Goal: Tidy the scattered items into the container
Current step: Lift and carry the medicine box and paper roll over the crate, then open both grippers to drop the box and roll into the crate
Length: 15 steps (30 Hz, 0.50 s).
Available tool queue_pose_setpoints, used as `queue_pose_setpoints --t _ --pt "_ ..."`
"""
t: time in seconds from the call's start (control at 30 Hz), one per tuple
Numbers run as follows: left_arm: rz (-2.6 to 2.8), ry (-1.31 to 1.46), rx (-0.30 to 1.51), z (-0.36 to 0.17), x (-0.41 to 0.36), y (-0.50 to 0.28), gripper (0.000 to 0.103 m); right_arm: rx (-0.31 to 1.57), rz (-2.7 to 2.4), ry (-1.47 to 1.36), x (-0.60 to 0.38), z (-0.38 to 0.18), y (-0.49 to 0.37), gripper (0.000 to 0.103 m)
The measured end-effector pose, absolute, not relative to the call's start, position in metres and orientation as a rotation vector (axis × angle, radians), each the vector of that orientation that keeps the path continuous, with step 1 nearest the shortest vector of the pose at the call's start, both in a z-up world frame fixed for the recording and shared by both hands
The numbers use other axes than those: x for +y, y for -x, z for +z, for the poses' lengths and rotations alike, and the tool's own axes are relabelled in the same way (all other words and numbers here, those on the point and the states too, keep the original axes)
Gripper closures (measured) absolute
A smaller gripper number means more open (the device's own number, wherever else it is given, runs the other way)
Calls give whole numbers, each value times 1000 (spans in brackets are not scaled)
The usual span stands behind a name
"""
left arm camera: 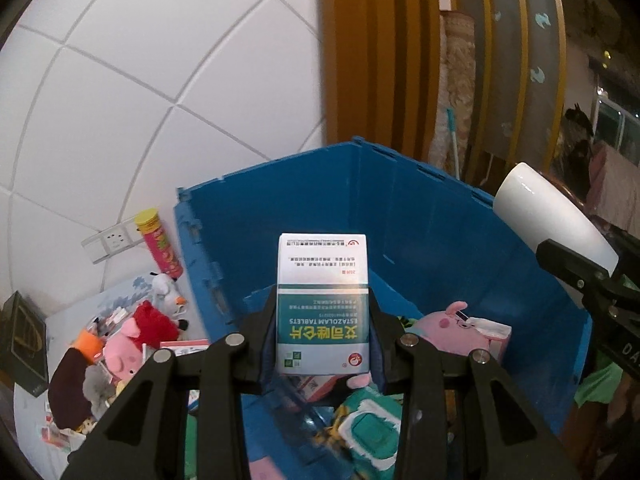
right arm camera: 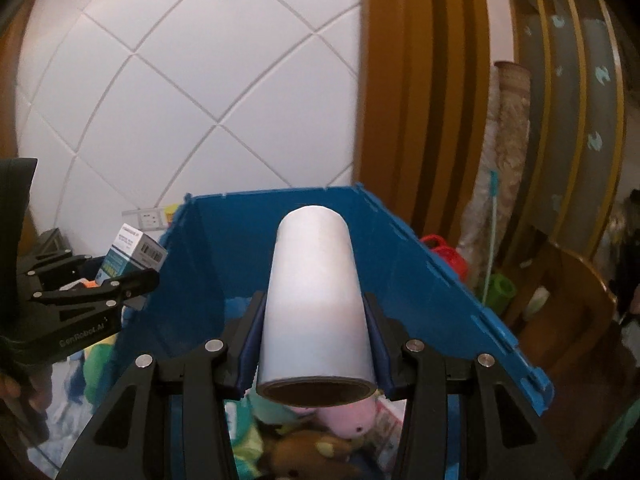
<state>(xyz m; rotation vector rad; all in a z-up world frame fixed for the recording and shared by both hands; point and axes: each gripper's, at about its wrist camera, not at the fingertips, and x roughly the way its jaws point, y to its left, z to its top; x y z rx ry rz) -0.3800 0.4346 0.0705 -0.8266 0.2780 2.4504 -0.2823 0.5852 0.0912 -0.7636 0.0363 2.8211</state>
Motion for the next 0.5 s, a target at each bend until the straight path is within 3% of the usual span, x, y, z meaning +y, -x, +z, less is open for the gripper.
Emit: queue_pose_setpoints --t 0.17,0.23,0.27,0.3,0.33,0.37,0.4,0.5 --pt "2424 846 284 66 449 383 66 69 2813 776 602 85 284 57" --pt "2418 861 281 64 452 386 53 79 2811 780 607 83 286 57" --pt "2423 858 283 64 452 386 31 85 2809 775 609 83 286 56" --pt "2429 856 284 63 452 387 12 91 2807 761 611 83 285 47" --pt "2434 853 285 62 451 387 8 99 2805 745 612 84 285 39" --pt "2441 848 284 62 450 386 5 110 2803 728 614 85 284 15" --pt "2448 844 282 62 448 386 5 117 2799 714 615 86 284 1" --pt "2456 860 277 59 443 389 1 122 2784 704 617 87 286 0"
